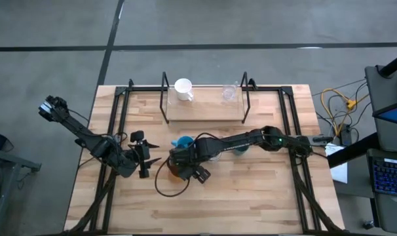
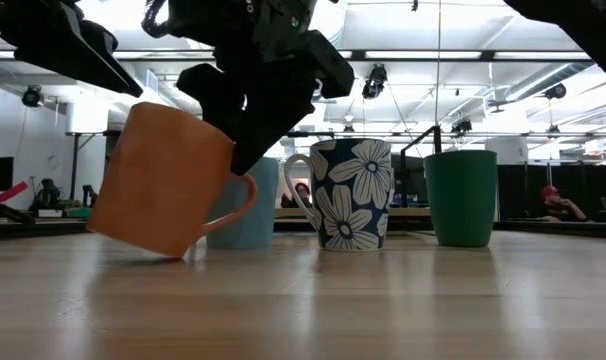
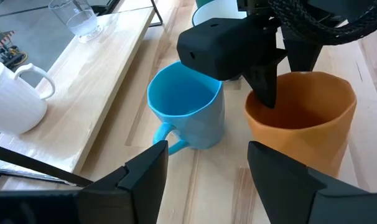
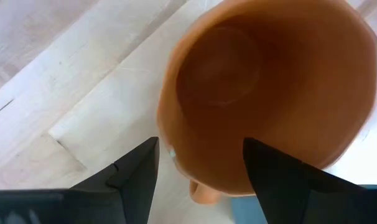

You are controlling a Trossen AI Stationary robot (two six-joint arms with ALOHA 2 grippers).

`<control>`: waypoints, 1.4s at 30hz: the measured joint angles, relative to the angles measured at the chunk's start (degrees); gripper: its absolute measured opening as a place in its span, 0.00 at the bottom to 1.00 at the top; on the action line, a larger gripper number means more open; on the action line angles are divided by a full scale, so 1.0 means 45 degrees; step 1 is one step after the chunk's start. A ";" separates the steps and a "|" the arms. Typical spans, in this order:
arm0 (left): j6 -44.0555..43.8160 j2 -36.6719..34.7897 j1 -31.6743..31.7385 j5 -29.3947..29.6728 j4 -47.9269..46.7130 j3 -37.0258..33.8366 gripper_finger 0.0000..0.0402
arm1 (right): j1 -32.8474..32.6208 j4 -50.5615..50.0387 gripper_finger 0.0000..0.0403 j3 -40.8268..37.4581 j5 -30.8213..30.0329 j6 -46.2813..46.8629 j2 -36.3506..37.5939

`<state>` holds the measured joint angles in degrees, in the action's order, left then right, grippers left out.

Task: Stack small to large cups/mugs on shelf
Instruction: Put the orange mug on the shelf

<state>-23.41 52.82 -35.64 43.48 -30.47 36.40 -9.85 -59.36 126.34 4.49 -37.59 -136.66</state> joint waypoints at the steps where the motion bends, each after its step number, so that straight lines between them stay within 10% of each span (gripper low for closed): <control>1: 0.0003 0.0000 0.0000 0.0000 0.0003 0.0000 0.52 | -0.0003 -0.0008 0.56 0.0000 0.0000 0.0010 0.0000; 28: 0.0037 0.0000 0.0000 0.0000 0.0003 0.0000 0.52 | -0.0223 0.0138 0.55 0.0000 0.0428 -0.0656 0.0005; 42: 0.0032 -0.0005 0.0000 0.0000 0.0003 0.0000 0.52 | -0.0217 0.0670 0.04 -0.0005 0.0352 -0.1686 0.0049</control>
<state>-23.27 52.80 -35.64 43.48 -30.46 36.40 -10.82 -56.35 126.32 6.08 -45.17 -136.44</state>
